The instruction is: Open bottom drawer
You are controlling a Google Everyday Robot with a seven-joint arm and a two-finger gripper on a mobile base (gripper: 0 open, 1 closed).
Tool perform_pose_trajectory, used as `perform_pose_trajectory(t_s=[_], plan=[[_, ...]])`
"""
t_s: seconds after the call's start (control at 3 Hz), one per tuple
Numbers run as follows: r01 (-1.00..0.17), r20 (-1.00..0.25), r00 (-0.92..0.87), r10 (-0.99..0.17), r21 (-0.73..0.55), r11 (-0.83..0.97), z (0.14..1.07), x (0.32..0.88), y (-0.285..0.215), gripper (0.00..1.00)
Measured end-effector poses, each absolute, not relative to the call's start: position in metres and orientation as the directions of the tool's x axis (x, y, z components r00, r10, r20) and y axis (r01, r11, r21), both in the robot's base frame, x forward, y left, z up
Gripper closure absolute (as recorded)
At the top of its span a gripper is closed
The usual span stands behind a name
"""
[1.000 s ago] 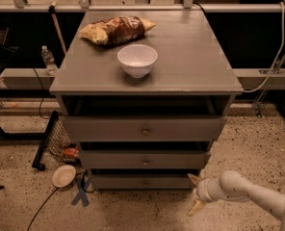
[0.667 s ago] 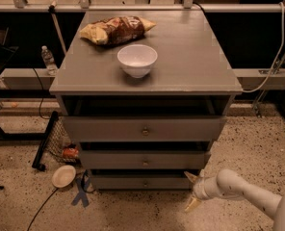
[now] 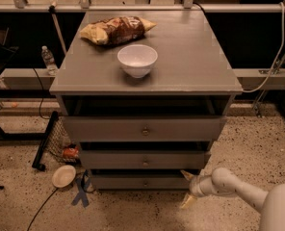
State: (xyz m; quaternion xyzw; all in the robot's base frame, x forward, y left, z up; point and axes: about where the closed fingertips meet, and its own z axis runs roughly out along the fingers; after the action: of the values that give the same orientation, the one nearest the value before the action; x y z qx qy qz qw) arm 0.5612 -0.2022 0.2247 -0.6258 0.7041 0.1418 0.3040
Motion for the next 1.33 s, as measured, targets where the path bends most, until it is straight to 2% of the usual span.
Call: perform_pose_trajectory(t_s=[0.67,1.33], plan=[[-0.965,-0.604,-0.014,-0.797,-0.201,0.169,0.204,0.585,-0.195,0.00],[-0.960,-0.630,0.038,-0.775,-0.237,0.146,0.169,0.616,-0.162,0.00]])
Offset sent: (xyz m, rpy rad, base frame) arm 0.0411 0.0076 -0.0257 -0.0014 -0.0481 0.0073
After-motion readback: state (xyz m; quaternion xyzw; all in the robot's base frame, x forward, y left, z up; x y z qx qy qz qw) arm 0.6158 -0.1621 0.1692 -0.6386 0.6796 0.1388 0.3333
